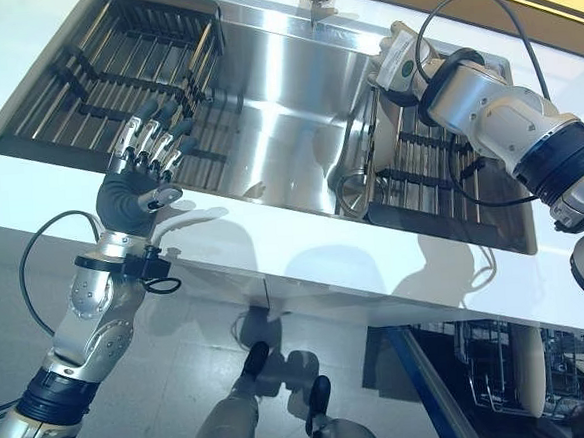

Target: Take plates into dishwasher

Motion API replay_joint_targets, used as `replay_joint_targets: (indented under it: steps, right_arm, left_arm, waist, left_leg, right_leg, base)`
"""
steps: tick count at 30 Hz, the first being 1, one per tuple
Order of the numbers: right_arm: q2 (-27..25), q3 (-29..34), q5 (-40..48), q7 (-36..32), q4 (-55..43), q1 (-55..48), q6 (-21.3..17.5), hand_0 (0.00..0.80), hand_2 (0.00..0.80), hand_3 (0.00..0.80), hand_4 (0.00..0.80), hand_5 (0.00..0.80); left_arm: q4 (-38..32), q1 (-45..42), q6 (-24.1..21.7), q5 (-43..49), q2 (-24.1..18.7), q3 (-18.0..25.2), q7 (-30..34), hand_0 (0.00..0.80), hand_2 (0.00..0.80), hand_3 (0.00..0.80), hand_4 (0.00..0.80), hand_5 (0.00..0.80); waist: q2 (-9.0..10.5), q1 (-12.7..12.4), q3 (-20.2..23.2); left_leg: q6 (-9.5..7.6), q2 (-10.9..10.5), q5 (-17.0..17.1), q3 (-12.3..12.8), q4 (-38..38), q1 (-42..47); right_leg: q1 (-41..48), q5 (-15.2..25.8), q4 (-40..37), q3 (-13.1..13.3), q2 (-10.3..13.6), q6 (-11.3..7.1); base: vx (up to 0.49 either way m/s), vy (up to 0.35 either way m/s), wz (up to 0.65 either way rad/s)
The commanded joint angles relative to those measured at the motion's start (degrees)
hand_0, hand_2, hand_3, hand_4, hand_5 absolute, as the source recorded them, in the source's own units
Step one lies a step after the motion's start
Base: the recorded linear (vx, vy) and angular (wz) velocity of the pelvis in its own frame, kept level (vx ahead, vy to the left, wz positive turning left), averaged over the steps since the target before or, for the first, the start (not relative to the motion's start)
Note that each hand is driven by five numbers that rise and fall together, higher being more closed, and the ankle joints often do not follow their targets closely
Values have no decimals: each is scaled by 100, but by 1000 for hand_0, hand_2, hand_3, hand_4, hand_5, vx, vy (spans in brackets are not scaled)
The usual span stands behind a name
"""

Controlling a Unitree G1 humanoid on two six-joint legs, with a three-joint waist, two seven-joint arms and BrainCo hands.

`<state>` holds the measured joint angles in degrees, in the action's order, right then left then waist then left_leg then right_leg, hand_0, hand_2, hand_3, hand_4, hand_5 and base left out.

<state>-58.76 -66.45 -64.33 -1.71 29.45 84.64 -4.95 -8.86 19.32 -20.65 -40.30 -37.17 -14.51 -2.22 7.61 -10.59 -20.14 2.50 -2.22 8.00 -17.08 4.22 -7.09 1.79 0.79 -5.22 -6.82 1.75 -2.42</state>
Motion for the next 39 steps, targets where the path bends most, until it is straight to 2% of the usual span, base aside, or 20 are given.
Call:
replay_joint_targets:
  steps: [1,10,20,27,34,39]
  right_arm:
    - [-203,-546,277,139,235,769,129,800,800,800,800,800]
    - [-415,-464,536,296,300,639,56,800,800,800,800,800]
    - [-690,-34,796,454,342,321,-124,800,800,800,800,800]
    - [-876,271,890,600,330,82,-255,800,800,800,800,800]
    - [-966,387,1178,572,325,41,-94,800,800,800,800,800]
    - [-1042,497,1739,514,393,62,186,800,800,800,800,800]
  left_arm:
    - [-298,56,-396,-168,-189,316,98,0,0,0,0,0]
    - [-355,-98,-333,-128,-108,399,256,0,0,0,0,0]
    - [-360,-273,-106,-158,127,434,301,0,0,0,0,0]
    - [-319,-386,2,-185,254,465,302,0,0,0,0,0]
    - [-297,-410,17,-196,244,474,299,0,0,0,0,0]
    - [-274,-339,61,-220,241,452,253,0,0,0,0,0]
  waist:
    - [157,-35,199]
    - [195,19,556]
    - [72,165,1145]
    - [-21,240,1389]
    - [-35,322,1506]
    - [-60,440,1599]
  left_leg:
    - [-402,-293,-562,327,78,289]
    - [-427,-308,-630,332,78,556]
    - [-450,-330,-774,365,78,1022]
    - [-462,-331,-862,387,78,1252]
    - [-477,-310,-930,448,78,1384]
    - [-493,-306,-943,540,78,1433]
  right_leg:
    - [-317,150,22,-182,-265,150]
    - [-65,90,22,-155,-245,138]
    - [374,-11,22,-30,-227,103]
    - [589,-82,22,49,-217,83]
    - [693,-117,22,143,-232,73]
    - [708,-82,22,238,-233,61]
  base:
    - [0,0,0]
    - [0,0,0]
    - [47,21,-2]
    - [44,24,-6]
    - [-1,3,-4]
    - [-29,13,-7]
